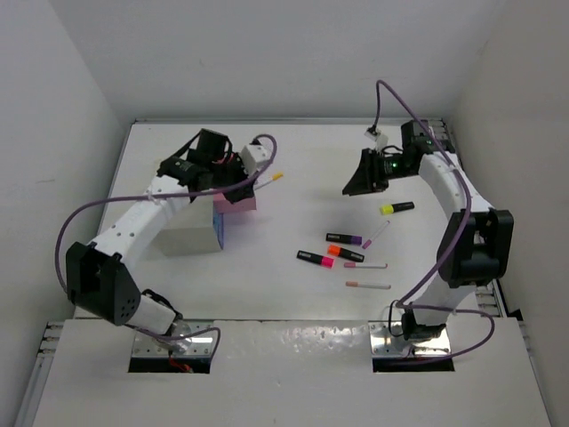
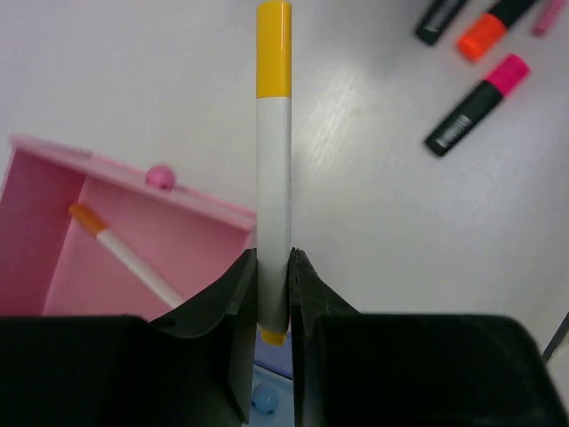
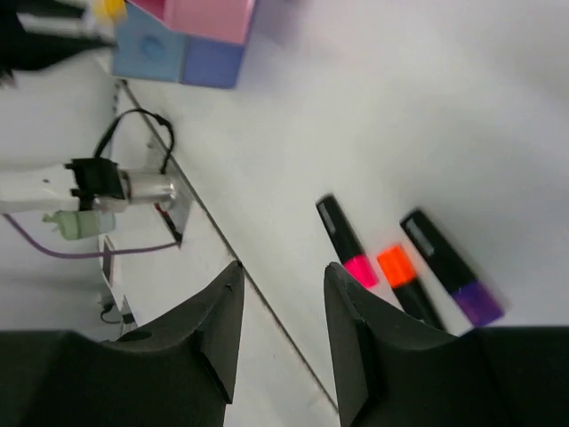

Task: Sort the stationery into containers
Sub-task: Place the pen in the drawer, then pick up the pen from the center of the board.

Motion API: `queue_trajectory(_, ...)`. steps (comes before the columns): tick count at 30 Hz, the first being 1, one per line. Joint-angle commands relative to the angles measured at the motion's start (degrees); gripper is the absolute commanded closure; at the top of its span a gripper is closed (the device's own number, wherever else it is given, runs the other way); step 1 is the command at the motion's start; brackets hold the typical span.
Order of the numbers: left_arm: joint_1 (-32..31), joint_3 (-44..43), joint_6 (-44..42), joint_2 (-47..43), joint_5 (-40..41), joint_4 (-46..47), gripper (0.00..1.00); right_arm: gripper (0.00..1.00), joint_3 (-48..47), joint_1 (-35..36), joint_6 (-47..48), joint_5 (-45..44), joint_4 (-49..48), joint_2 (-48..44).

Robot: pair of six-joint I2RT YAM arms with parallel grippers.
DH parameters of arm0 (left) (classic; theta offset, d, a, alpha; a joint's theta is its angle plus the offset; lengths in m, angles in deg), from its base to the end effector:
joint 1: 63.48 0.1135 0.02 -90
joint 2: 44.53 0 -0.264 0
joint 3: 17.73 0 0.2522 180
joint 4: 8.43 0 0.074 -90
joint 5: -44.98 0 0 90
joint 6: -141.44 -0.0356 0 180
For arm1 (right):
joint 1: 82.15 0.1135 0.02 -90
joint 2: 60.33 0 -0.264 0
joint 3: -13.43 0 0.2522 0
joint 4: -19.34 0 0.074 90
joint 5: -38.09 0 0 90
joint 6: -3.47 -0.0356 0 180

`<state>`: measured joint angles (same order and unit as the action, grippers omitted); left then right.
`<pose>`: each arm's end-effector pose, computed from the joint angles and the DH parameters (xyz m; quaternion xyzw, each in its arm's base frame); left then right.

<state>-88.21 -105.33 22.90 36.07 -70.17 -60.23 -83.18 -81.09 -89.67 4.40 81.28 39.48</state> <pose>0.2685 -0.1403 0.3298 0.4787 0.7679 -0.1884 0.3816 0.3556 0.0362 0.2745 -0.0859 0.8627 0.4674 0.1728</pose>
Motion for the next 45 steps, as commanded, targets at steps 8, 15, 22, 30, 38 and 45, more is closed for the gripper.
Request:
queue_trajectory(8,8.6,-7.1,30.6,5.4,19.5,0.0,1.0,0.6,14.5,0.3,-5.1,-9.8,-9.9,-9.6)
queue_trajectory(15,8.8,-9.4,33.8,9.1,24.8,-0.9,0.94,0.6,18.5,-0.3,-6.6,-18.1,-11.2,-11.7)
queue_trajectory(22,8.7,-10.7,34.6,11.9,26.7,-1.9,0.82,0.59,23.1,-0.9,-9.4,-26.5,-12.8,-13.7)
queue_trajectory(30,7.8,-13.3,33.7,12.8,26.5,-1.5,0.44,0.57,26.0,-0.8,-11.7,-35.0,-13.4,-13.6)
queue_trajectory(38,5.0,-18.6,30.5,9.8,30.1,2.7,0.35,0.59,26.9,-0.8,-17.5,-50.5,-12.6,-11.9)
queue_trajectory(45,2.1,-16.4,22.2,6.6,28.0,4.7,0.32,0.61,21.3,0.3,1.1,-47.2,-10.0,-7.5)
